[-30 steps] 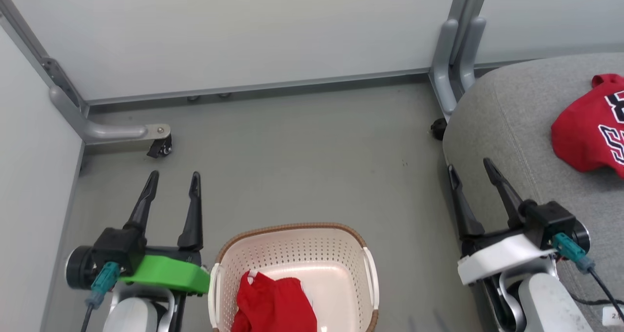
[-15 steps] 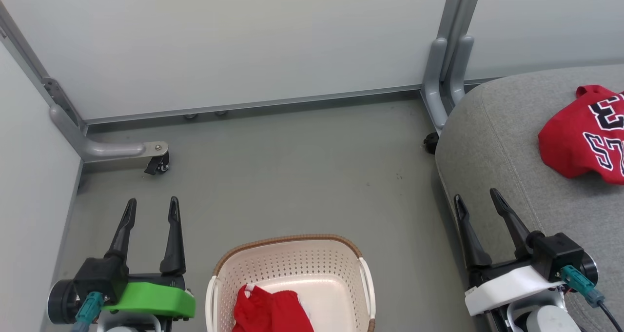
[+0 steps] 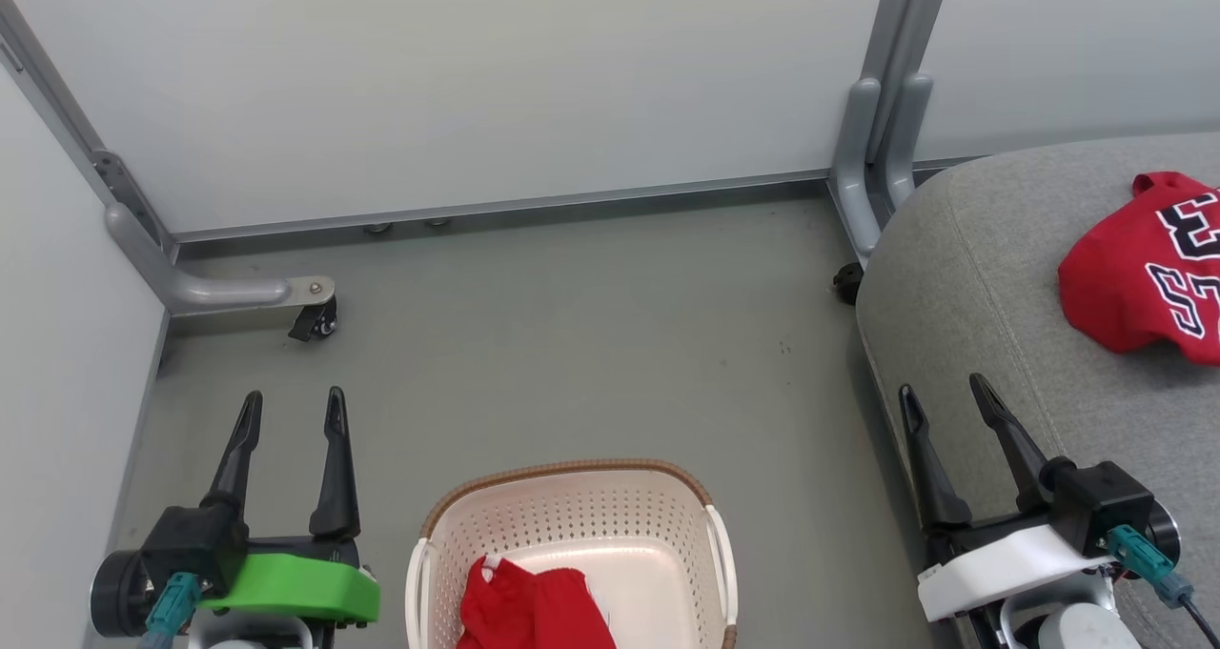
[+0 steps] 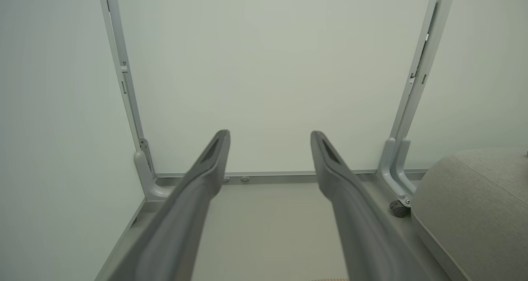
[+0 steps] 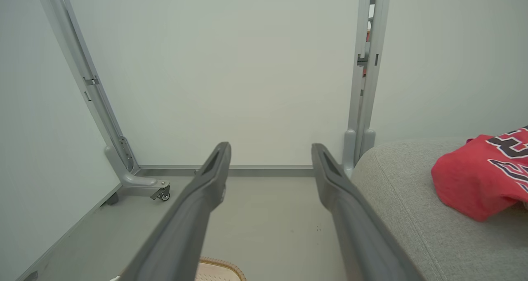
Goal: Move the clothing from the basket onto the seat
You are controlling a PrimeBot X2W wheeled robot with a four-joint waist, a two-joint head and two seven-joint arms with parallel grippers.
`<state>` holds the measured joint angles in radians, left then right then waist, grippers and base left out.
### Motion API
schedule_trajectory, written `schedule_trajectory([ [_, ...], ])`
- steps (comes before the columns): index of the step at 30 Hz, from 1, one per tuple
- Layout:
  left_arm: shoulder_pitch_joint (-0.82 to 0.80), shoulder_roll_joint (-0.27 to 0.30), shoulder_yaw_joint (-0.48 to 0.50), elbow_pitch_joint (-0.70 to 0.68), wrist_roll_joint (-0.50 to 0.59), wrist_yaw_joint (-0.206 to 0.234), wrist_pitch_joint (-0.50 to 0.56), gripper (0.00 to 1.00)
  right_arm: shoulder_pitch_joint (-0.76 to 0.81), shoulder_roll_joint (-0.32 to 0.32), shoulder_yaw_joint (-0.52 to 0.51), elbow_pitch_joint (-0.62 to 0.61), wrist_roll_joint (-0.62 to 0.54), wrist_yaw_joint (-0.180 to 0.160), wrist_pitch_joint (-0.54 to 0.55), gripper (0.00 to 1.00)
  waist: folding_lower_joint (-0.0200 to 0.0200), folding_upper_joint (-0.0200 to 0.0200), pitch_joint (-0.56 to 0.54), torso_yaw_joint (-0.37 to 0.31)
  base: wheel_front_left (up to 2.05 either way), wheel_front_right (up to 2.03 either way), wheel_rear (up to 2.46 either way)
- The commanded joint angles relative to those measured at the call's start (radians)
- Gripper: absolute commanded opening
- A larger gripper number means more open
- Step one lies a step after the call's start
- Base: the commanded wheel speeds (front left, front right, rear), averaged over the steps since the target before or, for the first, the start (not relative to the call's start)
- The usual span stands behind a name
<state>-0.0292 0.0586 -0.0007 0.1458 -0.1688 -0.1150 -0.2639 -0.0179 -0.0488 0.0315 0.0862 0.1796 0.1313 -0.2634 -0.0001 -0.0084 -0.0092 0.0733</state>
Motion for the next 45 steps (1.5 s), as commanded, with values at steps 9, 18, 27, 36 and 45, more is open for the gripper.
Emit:
schedule_trajectory([
  [9,-0.002,-0.005,0.007,0.004,0.012,-0.008,-0.001,1.00,0.006,-0.003,0.003,0.001,-0.005,-0.001,-0.002,1.00,0.0001,0.0084,0.005,0.005,0.00,0.00,0.00],
  [18,-0.012,-0.006,0.006,0.005,0.012,-0.012,-0.001,1.00,0.001,-0.003,0.004,0.003,-0.011,-0.001,-0.002,1.00,0.0001,0.0084,0.010,0.008,0.00,0.00,0.00],
  [27,-0.014,-0.008,0.006,0.007,0.015,-0.014,-0.001,1.00,-0.005,-0.003,0.010,0.001,-0.014,-0.001,-0.002,1.00,0.0001,0.0084,0.015,0.003,0.00,0.00,0.00],
  [36,-0.055,-0.006,-0.037,0.041,0.019,-0.016,-0.001,1.00,-0.042,-0.003,0.033,-0.012,-0.023,-0.001,-0.002,1.00,0.0001,0.0084,0.061,-0.027,0.00,0.00,0.00],
  [45,-0.167,0.051,-0.144,0.112,0.003,-0.017,-0.001,1.00,-0.104,-0.003,0.061,-0.040,-0.027,-0.001,-0.002,1.00,0.0001,0.0084,0.175,-0.090,0.00,0.00,0.00],
])
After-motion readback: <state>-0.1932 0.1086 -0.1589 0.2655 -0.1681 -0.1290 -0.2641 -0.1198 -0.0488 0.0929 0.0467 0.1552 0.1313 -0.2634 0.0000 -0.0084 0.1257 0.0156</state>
